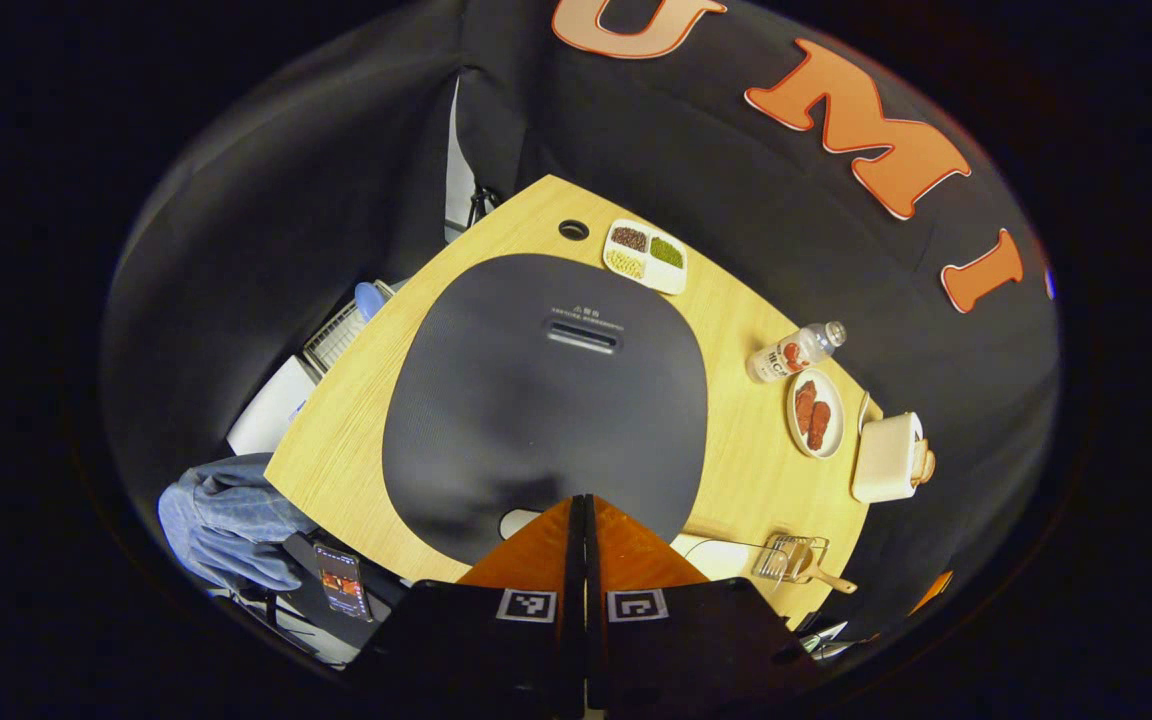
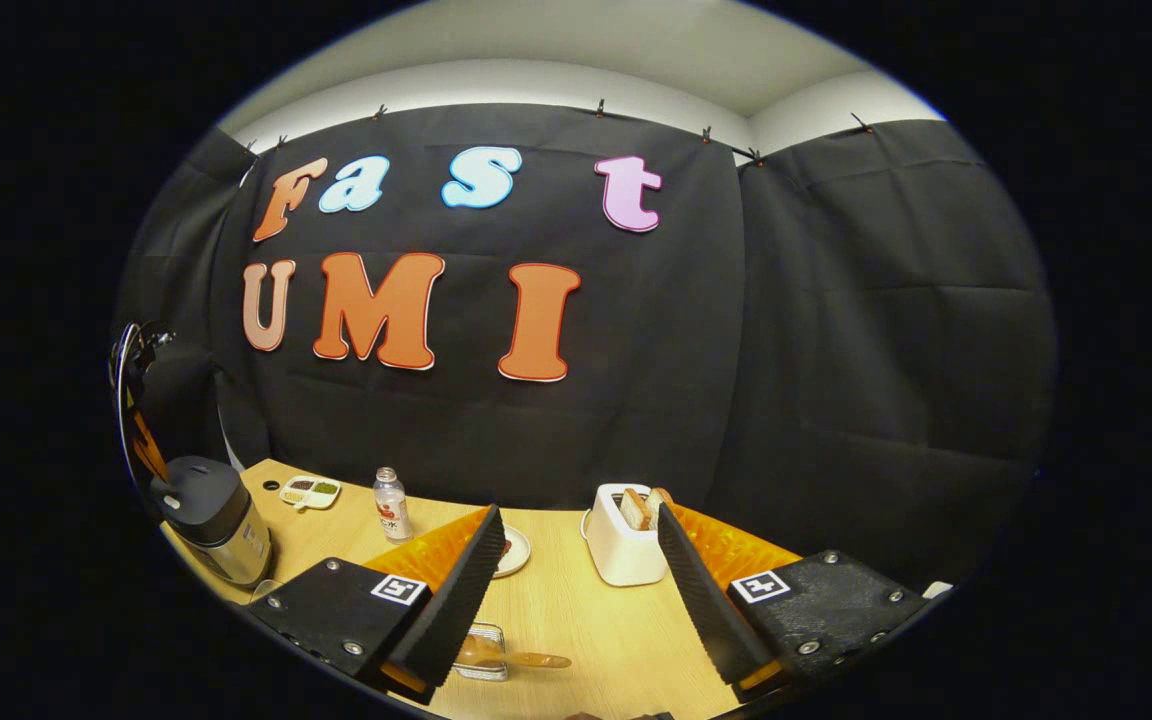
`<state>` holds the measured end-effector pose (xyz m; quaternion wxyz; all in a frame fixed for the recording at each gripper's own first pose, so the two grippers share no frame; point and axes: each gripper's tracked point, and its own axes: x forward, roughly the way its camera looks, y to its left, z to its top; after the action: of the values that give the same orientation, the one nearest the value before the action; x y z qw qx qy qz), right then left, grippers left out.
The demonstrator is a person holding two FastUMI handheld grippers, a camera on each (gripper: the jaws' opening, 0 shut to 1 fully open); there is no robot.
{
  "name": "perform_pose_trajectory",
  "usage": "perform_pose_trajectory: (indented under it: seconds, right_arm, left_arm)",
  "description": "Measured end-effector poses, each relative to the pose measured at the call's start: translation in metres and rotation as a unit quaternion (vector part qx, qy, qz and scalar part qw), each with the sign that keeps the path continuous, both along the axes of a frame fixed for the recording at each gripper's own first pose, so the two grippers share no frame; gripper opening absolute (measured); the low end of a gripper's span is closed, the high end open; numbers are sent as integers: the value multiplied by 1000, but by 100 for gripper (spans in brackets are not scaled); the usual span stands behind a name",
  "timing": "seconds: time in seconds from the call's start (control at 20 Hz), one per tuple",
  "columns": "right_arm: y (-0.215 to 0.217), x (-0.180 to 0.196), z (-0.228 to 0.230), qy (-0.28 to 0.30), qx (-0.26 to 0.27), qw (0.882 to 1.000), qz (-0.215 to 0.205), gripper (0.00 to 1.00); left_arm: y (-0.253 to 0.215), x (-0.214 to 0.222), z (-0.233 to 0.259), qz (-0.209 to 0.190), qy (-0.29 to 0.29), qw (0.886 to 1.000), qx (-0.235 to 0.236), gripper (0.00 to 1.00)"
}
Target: Close the left gripper, press the button to open the rice cooker; take a wooden spoon from the chopstick holder with the right hand, scoop a spoonful of rice and pour it into the rice cooker, then put the wooden spoon back into the chopstick holder.
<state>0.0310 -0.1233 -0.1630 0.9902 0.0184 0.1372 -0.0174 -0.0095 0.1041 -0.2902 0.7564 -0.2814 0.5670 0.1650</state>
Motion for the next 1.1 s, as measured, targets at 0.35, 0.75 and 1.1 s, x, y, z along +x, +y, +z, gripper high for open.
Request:
perform_pose_trajectory:
  seconds: [0.35,0.75,1.1]
  right_arm:
    - [-6,-18,-25,37,-1,999,-16,95]
    - [-4,-31,-55,84,7,996,-14,95]
    - [-6,-41,-74,116,11,993,-12,96]
  left_arm:
    - [1,-11,-24,17,16,1000,-15,5]
    - [-4,-10,-6,-40,-46,997,51,5]
    - [32,43,105,5,-231,965,126,5]
